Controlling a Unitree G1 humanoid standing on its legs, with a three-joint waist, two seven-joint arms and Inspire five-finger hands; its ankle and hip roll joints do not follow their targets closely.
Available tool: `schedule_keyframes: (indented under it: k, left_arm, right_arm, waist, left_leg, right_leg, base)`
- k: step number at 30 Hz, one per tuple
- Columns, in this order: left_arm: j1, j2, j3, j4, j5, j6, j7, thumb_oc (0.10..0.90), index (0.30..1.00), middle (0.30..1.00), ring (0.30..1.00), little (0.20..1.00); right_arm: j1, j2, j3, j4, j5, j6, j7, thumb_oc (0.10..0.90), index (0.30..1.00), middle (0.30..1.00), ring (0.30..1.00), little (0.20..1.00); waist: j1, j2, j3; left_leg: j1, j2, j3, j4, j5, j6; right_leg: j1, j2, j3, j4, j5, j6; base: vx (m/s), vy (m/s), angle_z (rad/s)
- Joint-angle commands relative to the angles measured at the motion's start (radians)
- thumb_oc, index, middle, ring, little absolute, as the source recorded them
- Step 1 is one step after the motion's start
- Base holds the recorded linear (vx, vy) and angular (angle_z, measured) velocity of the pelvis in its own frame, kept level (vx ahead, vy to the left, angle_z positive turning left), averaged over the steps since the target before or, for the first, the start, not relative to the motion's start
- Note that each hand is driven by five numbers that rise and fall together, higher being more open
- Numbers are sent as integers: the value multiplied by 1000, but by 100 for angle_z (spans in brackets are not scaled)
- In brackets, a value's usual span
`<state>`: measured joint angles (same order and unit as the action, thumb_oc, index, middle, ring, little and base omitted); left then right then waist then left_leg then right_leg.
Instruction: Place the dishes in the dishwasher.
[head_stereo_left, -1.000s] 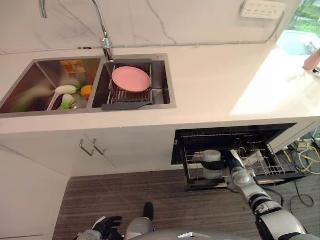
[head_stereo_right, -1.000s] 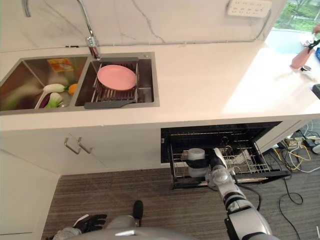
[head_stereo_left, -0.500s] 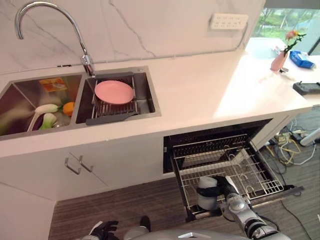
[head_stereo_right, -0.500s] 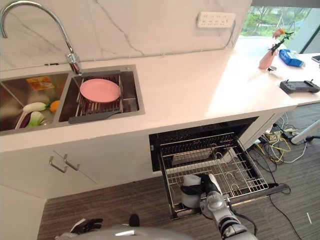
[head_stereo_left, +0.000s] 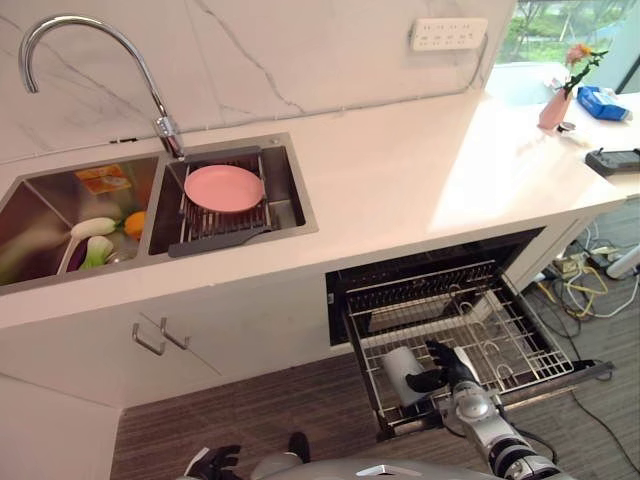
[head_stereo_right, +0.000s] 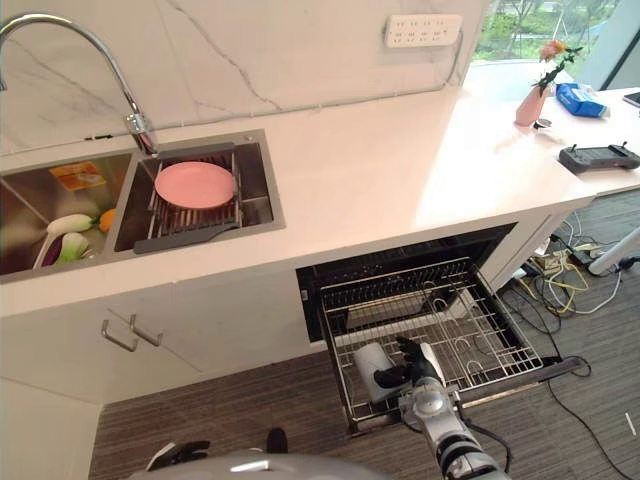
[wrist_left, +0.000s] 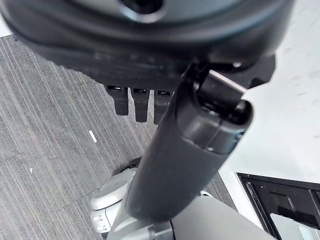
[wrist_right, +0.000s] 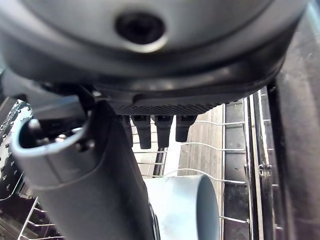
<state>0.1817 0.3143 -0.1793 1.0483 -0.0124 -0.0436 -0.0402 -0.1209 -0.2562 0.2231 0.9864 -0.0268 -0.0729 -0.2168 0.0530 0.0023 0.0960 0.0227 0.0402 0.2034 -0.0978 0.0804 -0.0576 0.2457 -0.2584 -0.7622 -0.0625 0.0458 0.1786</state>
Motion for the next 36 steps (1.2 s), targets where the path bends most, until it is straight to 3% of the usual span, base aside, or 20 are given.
schedule_keyframes:
  k: [1,2,3,5,9,12,13,14,18,20,21,24,25,28,29,30,33,34,35,36]
  left_arm:
    - [-67,-20,-30,6,-25,-37,6,800,900,900,900,900]
    - [-67,-20,-30,6,-25,-37,6,800,900,900,900,900]
    - [-72,-64,41,10,-115,-18,41,800,900,900,900,900]
    - [-73,-81,74,21,-156,-21,66,800,900,900,900,900]
    - [-68,-104,112,43,-197,-30,85,800,900,900,900,900]
    - [-74,-111,115,69,-168,-41,110,800,900,900,900,900]
    - [-79,-105,102,52,-137,-49,127,800,900,900,900,900]
    - [-74,-102,95,36,-123,-49,129,800,900,900,900,900]
    - [-67,-107,129,66,-136,-45,150,800,900,900,900,900]
    - [-75,-104,153,98,-134,-49,163,800,900,900,900,900]
    - [-73,-97,176,161,-83,-46,192,800,900,900,900,900]
    - [-92,-99,171,203,-37,-44,203,800,900,900,900,900]
    - [-123,-97,142,204,7,-36,199,800,900,900,900,900]
    - [-173,-107,94,155,36,-45,171,800,900,900,900,900]
    - [-174,-106,92,154,36,-44,169,800,900,900,900,900]
    - [-185,-100,81,107,1,-49,172,800,900,900,900,900]
    - [-188,-89,102,63,-54,-49,180,800,900,900,900,900]
    - [-174,-77,114,52,-69,-44,184,800,900,900,900,900]
    - [-173,-76,114,51,-69,-43,184,800,900,900,900,900]
    - [-172,-73,121,60,-70,-38,185,800,900,900,900,900]
  right_arm:
    - [-72,-56,-15,-25,35,-56,-42,800,900,900,900,900]
    - [-72,-56,-15,-25,35,-56,-42,800,900,900,900,900]
    - [-8,-140,-146,-400,44,-104,-92,800,900,900,900,900]
    - [33,-153,-183,-513,56,-124,-80,800,900,900,900,900]
    - [89,-149,-216,-654,87,-156,-52,800,900,900,900,900]
    - [128,-148,-245,-782,123,-186,-31,800,900,900,900,900]
    - [146,-159,-263,-850,146,-200,-30,800,900,900,900,900]
    - [147,-168,-265,-875,151,-200,-25,800,900,900,900,900]
    - [112,-178,-243,-917,192,-214,-3,800,900,900,900,900]
    - [117,-186,-247,-950,203,-222,2,800,900,900,900,900]
    - [123,-201,-249,-1011,241,-233,47,800,900,900,900,900]
    - [128,-222,-269,-1059,268,-237,79,800,900,900,900,900]
    - [129,-223,-308,-1087,281,-242,71,800,900,900,900,900]
    - [140,-221,-364,-1109,264,-219,71,800,900,900,900,900]
    - [140,-220,-366,-1110,262,-217,70,800,900,900,900,900]
    - [109,-196,-389,-1088,229,-212,19,800,900,900,900,900]
    - [70,-141,-391,-1070,244,-214,-21,800,900,900,900,900]
    - [67,-107,-378,-1056,264,-211,-25,800,900,900,900,900]
    - [67,-107,-378,-1056,265,-211,-24,800,900,900,900,900]
    - [69,-95,-372,-1053,292,-212,-10,800,900,900,900,900]
  waist:
    - [13,45,16]
    - [13,45,16]
    - [-19,32,9]
    - [-24,30,7]
    - [-31,29,12]
    - [-37,21,40]
    - [-49,15,77]
    - [-51,16,88]
    - [-46,34,88]
    - [-63,30,92]
    - [-109,48,74]
    - [-129,65,56]
    - [-149,70,44]
    - [-167,63,32]
    - [-167,59,33]
    - [-164,44,43]
    - [-154,44,59]
    - [-154,48,71]
    - [-153,46,71]
    - [-155,43,74]
  left_leg:
    - [67,101,109,11,-21,-93]
    - [67,101,109,11,-21,-93]
    - [89,114,129,12,-27,-88]
    - [99,118,136,14,-30,-85]
    - [112,124,145,20,-30,-80]
    - [53,137,148,144,-38,-96]
    - [-49,177,184,270,22,-145]
    - [-82,206,203,312,52,-165]
    - [-61,207,146,271,37,-172]
    - [-31,236,179,268,35,-171]
    - [95,316,273,255,52,-172]
    - [142,326,249,256,51,-188]
    - [170,330,247,279,24,-195]
    - [145,253,220,279,-176,-145]
    - [141,247,218,287,-185,-139]
    - [120,183,204,312,-280,-81]
    - [124,134,234,286,-281,-36]
    - [144,108,248,228,-259,-15]
    - [147,106,251,223,-256,-15]
    - [159,94,256,190,-240,-11]
  right_leg:
    - [-42,23,11,-17,-32,-25]
    - [-42,23,11,-17,-32,-25]
    - [-50,30,46,-16,-40,-30]
    - [-56,37,68,-16,-46,-35]
    - [-70,50,103,-15,-61,-42]
    - [-77,54,116,-14,-74,-54]
    - [-76,47,102,-17,-86,-64]
    - [-79,46,92,-19,-94,-71]
    - [-105,50,104,-23,-84,-65]
    - [-109,38,97,-23,-69,-57]
    - [-156,-16,90,-13,-10,-28]
    - [-174,-69,76,-3,38,-1]
    - [-198,-134,63,21,69,22]
    - [-184,-252,45,40,162,74]
    - [-184,-261,44,40,167,75]
    - [-196,-331,70,85,243,83]
    - [-230,-348,39,132,238,74]
    - [-257,-303,57,207,191,67]
    - [-260,-306,60,211,189,67]
    - [-272,-269,80,233,163,63]
  base:
    - [0,0,0]
    - [33,-88,0]
    - [33,-89,0]
    - [35,-96,-7]
    - [11,-108,-38]
    - [-86,-161,-29]
    - [-217,-107,2]
    - [-217,-110,18]
    - [-104,73,15]
    - [-113,284,-1]
    - [-105,387,17]
    - [-132,648,22]
    - [-83,606,36]
    - [-35,617,56]
    - [37,659,86]
    - [28,462,64]
    - [-1,564,38]
    - [-4,502,-26]
    - [18,424,-35]
    - [22,229,-12]
